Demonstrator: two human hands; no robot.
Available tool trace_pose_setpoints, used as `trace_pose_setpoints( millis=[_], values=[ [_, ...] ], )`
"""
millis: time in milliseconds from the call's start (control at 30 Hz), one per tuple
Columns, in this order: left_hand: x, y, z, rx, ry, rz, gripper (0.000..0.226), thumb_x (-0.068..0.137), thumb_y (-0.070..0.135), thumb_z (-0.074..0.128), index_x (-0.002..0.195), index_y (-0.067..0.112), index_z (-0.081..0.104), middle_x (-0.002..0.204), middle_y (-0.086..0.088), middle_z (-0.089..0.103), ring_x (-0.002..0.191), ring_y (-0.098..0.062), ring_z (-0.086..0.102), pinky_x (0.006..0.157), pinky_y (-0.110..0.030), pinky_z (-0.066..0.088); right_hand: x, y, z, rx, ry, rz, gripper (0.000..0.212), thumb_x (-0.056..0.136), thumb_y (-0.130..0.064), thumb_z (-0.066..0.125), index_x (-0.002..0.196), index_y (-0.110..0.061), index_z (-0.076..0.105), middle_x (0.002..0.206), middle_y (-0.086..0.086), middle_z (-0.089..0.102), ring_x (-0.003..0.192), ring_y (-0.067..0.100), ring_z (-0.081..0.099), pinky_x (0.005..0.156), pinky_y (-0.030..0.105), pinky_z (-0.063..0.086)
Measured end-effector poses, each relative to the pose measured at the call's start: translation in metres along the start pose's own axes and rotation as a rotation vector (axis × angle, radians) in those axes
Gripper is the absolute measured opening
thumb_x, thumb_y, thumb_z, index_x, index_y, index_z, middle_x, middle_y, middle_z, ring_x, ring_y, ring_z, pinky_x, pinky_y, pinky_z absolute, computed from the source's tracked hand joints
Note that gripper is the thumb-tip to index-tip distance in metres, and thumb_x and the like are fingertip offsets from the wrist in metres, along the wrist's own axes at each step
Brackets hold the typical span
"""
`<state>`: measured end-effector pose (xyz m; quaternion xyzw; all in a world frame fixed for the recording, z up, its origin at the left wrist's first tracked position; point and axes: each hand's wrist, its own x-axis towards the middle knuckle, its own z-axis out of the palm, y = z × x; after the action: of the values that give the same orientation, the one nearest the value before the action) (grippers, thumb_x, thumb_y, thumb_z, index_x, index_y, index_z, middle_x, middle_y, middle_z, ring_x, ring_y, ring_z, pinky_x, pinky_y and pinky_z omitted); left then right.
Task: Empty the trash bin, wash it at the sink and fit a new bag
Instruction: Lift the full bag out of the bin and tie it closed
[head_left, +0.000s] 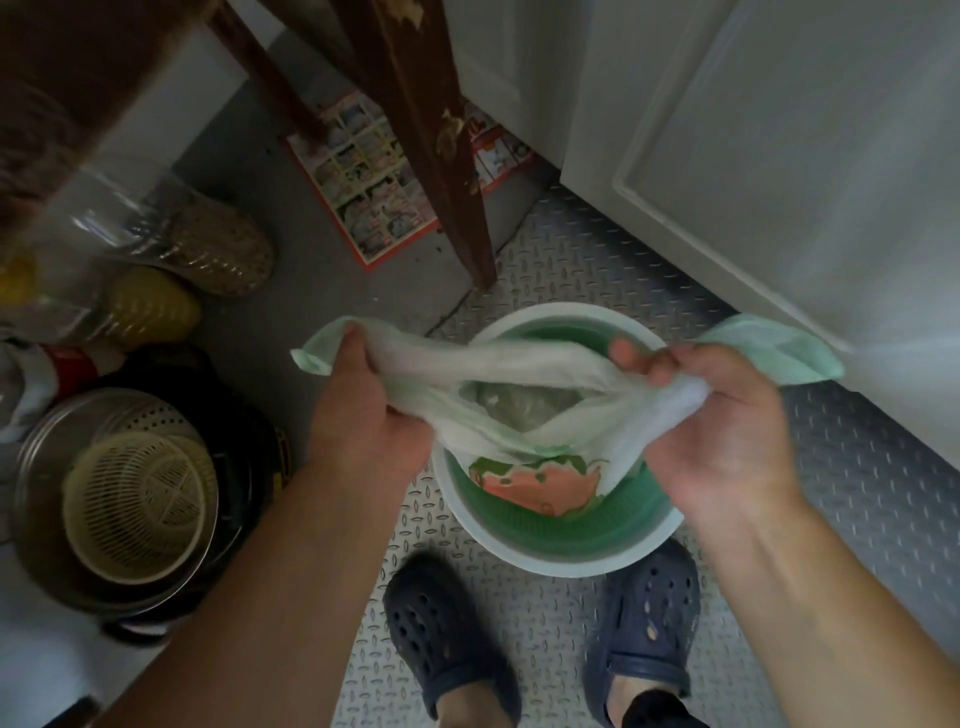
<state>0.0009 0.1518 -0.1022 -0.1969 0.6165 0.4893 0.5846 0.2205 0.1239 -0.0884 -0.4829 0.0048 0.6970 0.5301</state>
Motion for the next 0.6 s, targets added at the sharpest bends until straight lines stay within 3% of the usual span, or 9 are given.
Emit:
trace_pose_setpoints(
  millis=[33,100,200,267,300,367,433,500,600],
  values=[
    [0.000,0.001,-0.003,0.001,0.030,-0.005,0.033,0.095,0.040,0.064,0.119,0.017,0.066,0.110,-0.013,0.076,0.097,-0.032,0.072,0.070,-0.050,0.062,0.000,0.000,-0.002,0.070,0.068,-0.012,0.019,0.073,-0.011,0.062,0.058,-0.011,0.050,0.053,0.005,0.054,0.064,0.023,0.064,0.092,0.046,0.055],
    [0.002,0.000,-0.008,0.040,0.022,-0.003,0.041,0.099,0.042,0.057,0.129,0.016,0.062,0.121,-0.016,0.071,0.105,-0.032,0.069,0.074,-0.047,0.061,0.001,0.003,-0.008,0.123,0.198,-0.049,0.036,0.087,-0.014,0.059,0.056,-0.020,0.044,0.046,-0.003,0.037,0.045,0.013,0.043,0.066,0.029,0.056],
    [-0.001,0.000,-0.008,0.130,0.035,0.045,0.037,0.098,0.043,0.059,0.124,0.017,0.063,0.113,-0.011,0.074,0.096,-0.025,0.075,0.083,-0.046,0.061,0.002,0.011,-0.007,-0.288,0.228,-0.185,0.039,0.093,-0.021,0.064,0.057,-0.026,0.047,0.048,-0.008,0.035,0.041,0.008,0.032,0.043,0.020,0.033],
    [-0.005,-0.001,-0.004,0.385,0.052,0.160,0.026,0.098,0.041,0.059,0.119,0.027,0.062,0.112,-0.002,0.072,0.089,-0.012,0.075,0.074,-0.033,0.062,0.003,0.014,-0.002,-0.698,0.064,-0.242,0.025,0.087,-0.034,0.066,0.063,-0.032,0.058,0.051,-0.012,0.048,0.043,0.003,0.044,0.042,0.018,0.036],
    [-0.005,-0.002,-0.001,0.533,0.068,0.251,0.025,0.097,0.039,0.061,0.121,0.032,0.061,0.117,0.000,0.069,0.096,-0.012,0.073,0.078,-0.031,0.061,0.004,0.014,0.001,-0.827,-0.017,-0.217,0.012,0.083,-0.040,0.063,0.072,-0.035,0.061,0.057,-0.014,0.055,0.048,0.000,0.049,0.046,0.018,0.039],
    [-0.013,-0.005,0.008,0.692,-0.005,0.393,0.013,0.094,0.044,0.064,0.104,0.037,0.067,0.105,0.008,0.071,0.101,-0.013,0.070,0.081,-0.030,0.060,0.012,0.014,0.005,-0.911,-0.061,-0.143,0.011,0.079,-0.039,0.058,0.089,-0.035,0.059,0.075,-0.010,0.061,0.057,0.003,0.053,0.054,0.026,0.042],
    [-0.021,-0.009,0.018,0.829,-0.159,0.521,0.028,0.093,0.052,0.060,0.078,0.029,0.066,0.074,0.013,0.071,0.074,-0.003,0.070,0.066,-0.020,0.057,0.025,0.015,0.009,-1.099,-0.009,-0.176,0.023,0.085,-0.029,0.060,0.106,-0.034,0.053,0.087,-0.006,0.064,0.065,0.004,0.059,0.059,0.031,0.046],
    [-0.029,-0.018,0.029,0.994,-0.296,0.644,0.038,0.096,0.049,0.057,0.070,0.022,0.060,0.058,0.015,0.063,0.053,0.001,0.059,0.051,-0.016,0.047,0.035,0.014,0.017,-1.331,0.037,-0.208,0.034,0.090,-0.022,0.061,0.122,-0.026,0.049,0.091,-0.009,0.064,0.076,0.009,0.064,0.063,0.030,0.049],
    [-0.034,-0.029,0.038,1.084,-0.378,0.713,0.041,0.100,0.043,0.052,0.065,0.022,0.052,0.051,0.016,0.055,0.048,0.003,0.049,0.048,-0.016,0.040,0.044,0.018,0.029,-1.496,0.041,-0.148,0.012,0.094,-0.022,0.052,0.094,-0.015,0.062,0.081,0.001,0.066,0.076,0.024,0.064,0.059,0.026,0.041]
  ],
)
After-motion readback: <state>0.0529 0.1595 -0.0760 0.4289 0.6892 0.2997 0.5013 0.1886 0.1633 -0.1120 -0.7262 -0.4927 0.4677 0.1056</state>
